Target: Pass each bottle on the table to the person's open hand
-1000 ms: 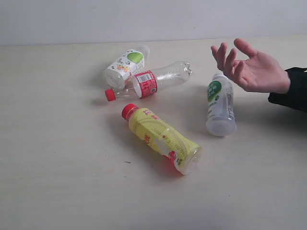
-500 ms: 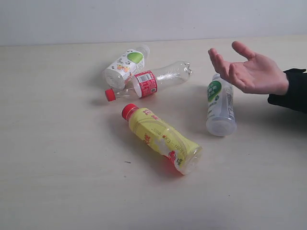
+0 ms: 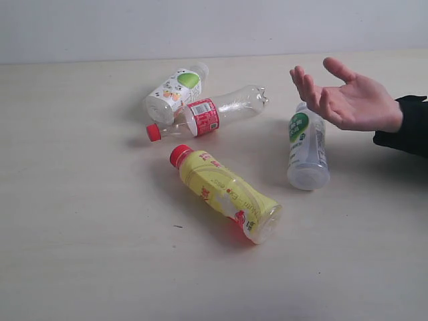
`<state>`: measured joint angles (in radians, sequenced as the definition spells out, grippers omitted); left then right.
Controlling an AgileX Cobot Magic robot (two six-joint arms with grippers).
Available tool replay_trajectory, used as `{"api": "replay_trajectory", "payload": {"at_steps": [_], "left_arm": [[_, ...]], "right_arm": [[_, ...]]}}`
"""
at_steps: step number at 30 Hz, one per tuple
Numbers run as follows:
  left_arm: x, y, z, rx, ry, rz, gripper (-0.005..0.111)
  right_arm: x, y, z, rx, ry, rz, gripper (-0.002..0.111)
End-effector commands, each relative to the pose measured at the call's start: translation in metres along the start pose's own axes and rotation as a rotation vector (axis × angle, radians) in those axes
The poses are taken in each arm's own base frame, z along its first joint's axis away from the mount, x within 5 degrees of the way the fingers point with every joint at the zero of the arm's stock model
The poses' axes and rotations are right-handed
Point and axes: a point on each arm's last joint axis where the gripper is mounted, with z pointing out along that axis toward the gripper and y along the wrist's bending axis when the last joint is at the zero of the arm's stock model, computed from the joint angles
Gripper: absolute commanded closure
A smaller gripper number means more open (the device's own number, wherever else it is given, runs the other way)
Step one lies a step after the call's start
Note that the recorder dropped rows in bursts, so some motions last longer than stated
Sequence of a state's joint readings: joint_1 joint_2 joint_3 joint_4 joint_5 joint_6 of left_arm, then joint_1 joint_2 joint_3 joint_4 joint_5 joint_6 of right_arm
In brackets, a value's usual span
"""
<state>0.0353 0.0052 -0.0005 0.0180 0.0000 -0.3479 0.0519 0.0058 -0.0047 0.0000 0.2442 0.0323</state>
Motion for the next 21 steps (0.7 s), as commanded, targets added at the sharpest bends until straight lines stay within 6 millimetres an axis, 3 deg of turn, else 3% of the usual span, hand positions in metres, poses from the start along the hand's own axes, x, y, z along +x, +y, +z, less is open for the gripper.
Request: {"api": "replay_trajectory", "payload": {"at_steps": [1,15,17,21], "left_arm": [[-0.006,-0.002,-0.001,0.033,-0.066,-0.179,0.107],[-0.025,-0.009,-0.004,0.129,-0.266,-0.205,0.107],[-0.029,-0.01,0.001,0.124,-0.252,-0.205,0.107],[-0.057,-0.023,0.027,0.11,-0.172,-0.11,0.107]], "right_arm": [[0.001,0.0,0.0,0.005,-0.009,-0.003,0.106],[0.001,0.0,0.0,0.005,-0.009,-0.003,0.106],[0.001,0.0,0.0,0.005,-0.009,-0.003,0.106],[0.001,0.0,0.0,0.005,-0.009,-0.003,0.106]]}}
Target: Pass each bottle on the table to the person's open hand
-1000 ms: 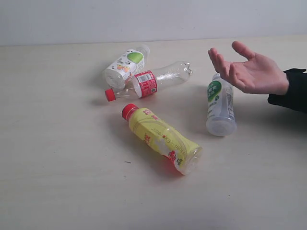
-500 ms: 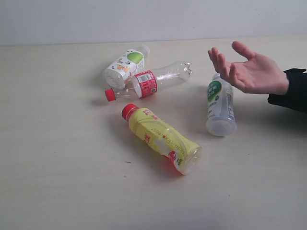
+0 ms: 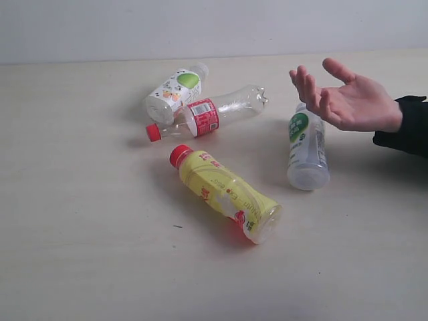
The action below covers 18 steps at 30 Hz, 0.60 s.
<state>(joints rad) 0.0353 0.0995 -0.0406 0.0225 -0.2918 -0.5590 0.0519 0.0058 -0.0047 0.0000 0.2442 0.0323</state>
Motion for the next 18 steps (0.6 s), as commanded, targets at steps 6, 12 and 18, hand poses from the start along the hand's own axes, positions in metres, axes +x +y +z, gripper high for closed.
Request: {"api": "replay_trajectory", "payload": {"at_steps": [6,12,18], "left_arm": [[-0.021,-0.019,0.105,-0.03,0.241,0.203,0.107],[-0.007,-0.013,0.2,-0.061,0.472,0.382,0.107],[0.015,0.006,0.262,-0.204,0.666,0.497,0.107]], "right_arm": [[0.001,0.0,0.0,0.005,-0.008,-0.005,0.106],[0.001,0.0,0.0,0.005,-0.006,-0.002,0.106],[0.001,0.0,0.0,0.005,-0.006,-0.002,0.106]]}}
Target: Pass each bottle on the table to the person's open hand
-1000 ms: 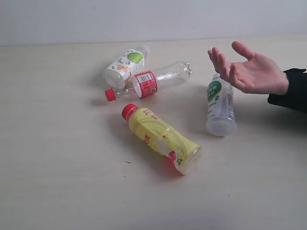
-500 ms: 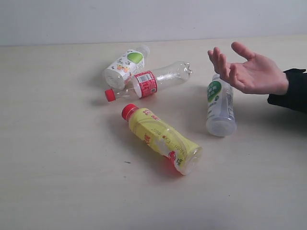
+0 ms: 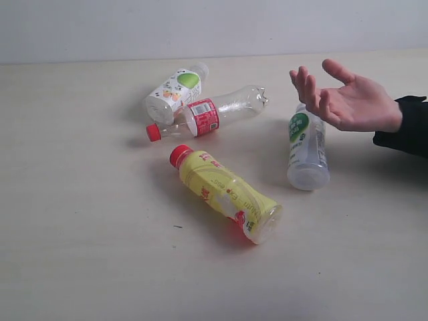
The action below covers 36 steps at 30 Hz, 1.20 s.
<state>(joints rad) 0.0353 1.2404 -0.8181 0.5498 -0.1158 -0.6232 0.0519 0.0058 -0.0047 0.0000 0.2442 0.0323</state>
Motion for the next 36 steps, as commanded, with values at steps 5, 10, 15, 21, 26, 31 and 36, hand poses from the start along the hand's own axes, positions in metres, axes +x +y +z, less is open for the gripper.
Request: {"api": "replay_trajectory", "payload": {"at_steps": [5,10,15,21,26,31,36], "left_arm": [[-0.007,-0.03,0.11,-0.113,0.348,0.271,0.107],[0.008,-0.068,0.177,0.067,0.682,0.348,0.107],[0.026,-0.089,0.23,0.316,0.844,0.219,0.107],[0.052,-0.095,0.245,0.4,0.918,0.23,0.068],[0.066,-0.102,0.247,0.439,0.948,0.279,0.03],[0.087,-0.131,0.25,0.528,0.944,0.41,0.03],[0.097,-0.155,0.255,0.516,0.87,0.473,0.029]], "right_arm": [[0.001,0.0,0.0,0.005,-0.006,-0.002,0.106],[0.001,0.0,0.0,0.005,-0.006,-0.002,0.106],[0.001,0.0,0.0,0.005,-0.006,-0.002,0.106],[0.001,0.0,0.0,0.005,-0.006,-0.005,0.106],[0.001,0.0,0.0,0.005,-0.006,-0.003,0.106],[0.001,0.0,0.0,0.005,-0.006,-0.005,0.106],[0.001,0.0,0.0,0.005,-0.006,-0.005,0.106]]}}
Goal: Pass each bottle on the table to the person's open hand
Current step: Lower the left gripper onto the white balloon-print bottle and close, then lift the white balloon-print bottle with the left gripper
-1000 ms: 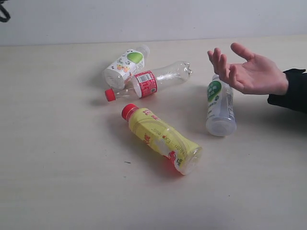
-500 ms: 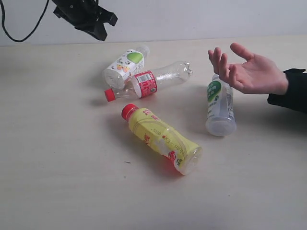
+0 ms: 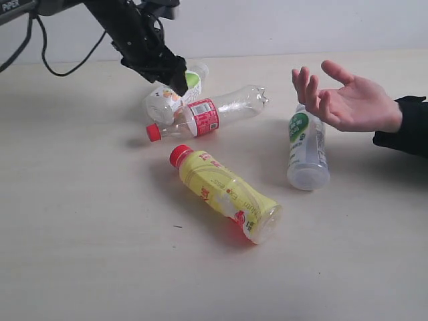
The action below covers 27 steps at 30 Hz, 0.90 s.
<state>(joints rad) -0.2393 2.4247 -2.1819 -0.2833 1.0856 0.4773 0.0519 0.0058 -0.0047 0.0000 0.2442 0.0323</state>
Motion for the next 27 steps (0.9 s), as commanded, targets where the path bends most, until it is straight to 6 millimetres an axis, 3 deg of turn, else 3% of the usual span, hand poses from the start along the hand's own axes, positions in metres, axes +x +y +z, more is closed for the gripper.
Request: {"api": "replay_trajectory", "payload": {"at_steps": [1,16,27], "left_arm": [[-0.013,-0.016,0.008,-0.058,-0.062,0.063,0.029],[-0.018,-0.004,0.008,-0.184,-0.125,-0.003,0.029],[-0.009,0.001,0.039,-0.179,-0.09,-0.016,0.029]], "right_arm": [[0.001,0.0,0.0,0.005,-0.006,-0.005,0.106],[0.001,0.0,0.0,0.005,-0.006,-0.002,0.106],[0.001,0.0,0.0,0.005,-0.006,-0.004,0.106]]}}
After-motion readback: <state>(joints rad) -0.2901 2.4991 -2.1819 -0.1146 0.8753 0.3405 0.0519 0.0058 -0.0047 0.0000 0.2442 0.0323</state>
